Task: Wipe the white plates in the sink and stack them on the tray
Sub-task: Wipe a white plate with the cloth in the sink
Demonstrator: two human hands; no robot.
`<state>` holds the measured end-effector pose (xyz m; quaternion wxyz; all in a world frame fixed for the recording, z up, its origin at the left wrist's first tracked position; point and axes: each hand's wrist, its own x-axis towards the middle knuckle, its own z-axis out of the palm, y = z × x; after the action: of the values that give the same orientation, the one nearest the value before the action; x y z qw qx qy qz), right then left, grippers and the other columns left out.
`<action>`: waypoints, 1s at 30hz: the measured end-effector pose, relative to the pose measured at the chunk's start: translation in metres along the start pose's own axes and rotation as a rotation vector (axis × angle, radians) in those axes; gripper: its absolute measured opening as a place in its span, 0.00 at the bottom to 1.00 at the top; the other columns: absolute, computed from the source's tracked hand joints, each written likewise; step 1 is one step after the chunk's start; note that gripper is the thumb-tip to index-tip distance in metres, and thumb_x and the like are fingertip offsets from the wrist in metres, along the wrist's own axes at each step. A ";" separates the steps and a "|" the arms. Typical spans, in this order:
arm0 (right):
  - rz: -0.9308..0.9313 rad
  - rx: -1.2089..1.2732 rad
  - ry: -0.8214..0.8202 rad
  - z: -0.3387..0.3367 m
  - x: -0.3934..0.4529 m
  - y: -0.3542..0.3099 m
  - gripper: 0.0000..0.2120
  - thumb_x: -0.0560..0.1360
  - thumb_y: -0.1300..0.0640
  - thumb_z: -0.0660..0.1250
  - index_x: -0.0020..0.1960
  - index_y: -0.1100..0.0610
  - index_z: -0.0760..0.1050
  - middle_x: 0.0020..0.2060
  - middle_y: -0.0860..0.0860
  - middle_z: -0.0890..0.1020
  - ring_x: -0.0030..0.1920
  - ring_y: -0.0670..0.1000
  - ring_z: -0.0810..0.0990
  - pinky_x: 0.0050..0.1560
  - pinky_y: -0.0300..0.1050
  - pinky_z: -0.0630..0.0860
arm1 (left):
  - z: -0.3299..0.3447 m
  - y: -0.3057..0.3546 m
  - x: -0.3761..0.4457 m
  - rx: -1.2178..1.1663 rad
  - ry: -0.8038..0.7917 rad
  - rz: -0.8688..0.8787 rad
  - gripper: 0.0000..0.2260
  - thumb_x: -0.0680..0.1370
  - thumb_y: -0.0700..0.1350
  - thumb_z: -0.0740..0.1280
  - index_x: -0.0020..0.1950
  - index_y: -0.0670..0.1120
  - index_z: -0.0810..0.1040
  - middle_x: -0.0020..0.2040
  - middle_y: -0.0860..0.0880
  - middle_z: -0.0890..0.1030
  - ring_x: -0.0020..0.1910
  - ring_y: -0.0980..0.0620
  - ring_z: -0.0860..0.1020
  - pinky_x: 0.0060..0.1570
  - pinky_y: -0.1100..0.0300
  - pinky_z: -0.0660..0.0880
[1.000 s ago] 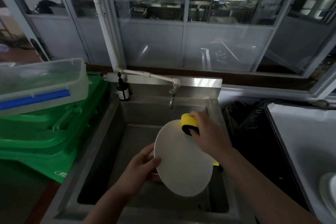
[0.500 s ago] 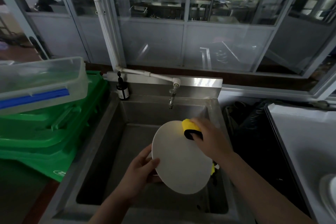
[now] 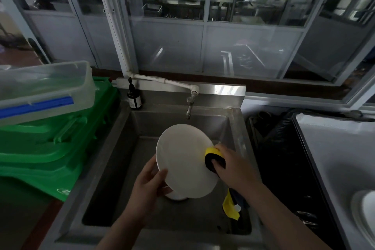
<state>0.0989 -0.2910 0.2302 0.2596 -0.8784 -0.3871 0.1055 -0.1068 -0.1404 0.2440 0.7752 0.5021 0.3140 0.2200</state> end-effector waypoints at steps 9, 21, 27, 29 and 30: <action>0.018 0.041 -0.061 0.018 -0.030 -0.006 0.21 0.78 0.42 0.62 0.69 0.39 0.63 0.61 0.44 0.76 0.58 0.49 0.77 0.52 0.44 0.76 | -0.001 0.004 0.000 0.063 0.054 0.024 0.20 0.81 0.38 0.63 0.70 0.56 0.72 0.54 0.53 0.86 0.53 0.49 0.84 0.56 0.39 0.79; -0.027 0.033 -0.065 0.021 -0.034 -0.011 0.22 0.79 0.43 0.62 0.71 0.41 0.63 0.65 0.44 0.74 0.62 0.50 0.76 0.56 0.46 0.76 | 0.003 0.005 0.000 0.071 0.048 -0.004 0.18 0.81 0.38 0.63 0.67 0.57 0.73 0.52 0.53 0.86 0.49 0.50 0.85 0.51 0.45 0.81; -0.065 0.013 -0.046 0.014 -0.019 -0.006 0.21 0.78 0.43 0.63 0.69 0.39 0.62 0.64 0.43 0.74 0.59 0.50 0.77 0.54 0.48 0.77 | -0.003 0.009 0.001 0.088 0.010 -0.036 0.18 0.81 0.38 0.63 0.68 0.54 0.74 0.53 0.48 0.86 0.50 0.46 0.85 0.46 0.49 0.83; -0.099 -0.008 -0.039 0.011 -0.015 -0.006 0.20 0.78 0.43 0.63 0.68 0.39 0.62 0.62 0.43 0.75 0.57 0.50 0.78 0.52 0.48 0.78 | -0.004 0.013 0.000 0.090 -0.008 -0.046 0.18 0.81 0.37 0.63 0.67 0.54 0.75 0.53 0.47 0.86 0.51 0.44 0.84 0.47 0.48 0.82; -0.114 -0.020 -0.032 0.008 -0.013 -0.007 0.19 0.78 0.44 0.62 0.68 0.39 0.62 0.62 0.43 0.75 0.57 0.50 0.78 0.51 0.49 0.78 | -0.005 0.015 -0.001 0.092 -0.025 -0.050 0.18 0.81 0.37 0.63 0.67 0.54 0.75 0.52 0.47 0.86 0.51 0.44 0.84 0.46 0.49 0.83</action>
<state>0.0826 -0.2933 0.2266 0.2502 -0.8558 -0.4414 0.1005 -0.1114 -0.1326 0.2563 0.7604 0.5320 0.3265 0.1793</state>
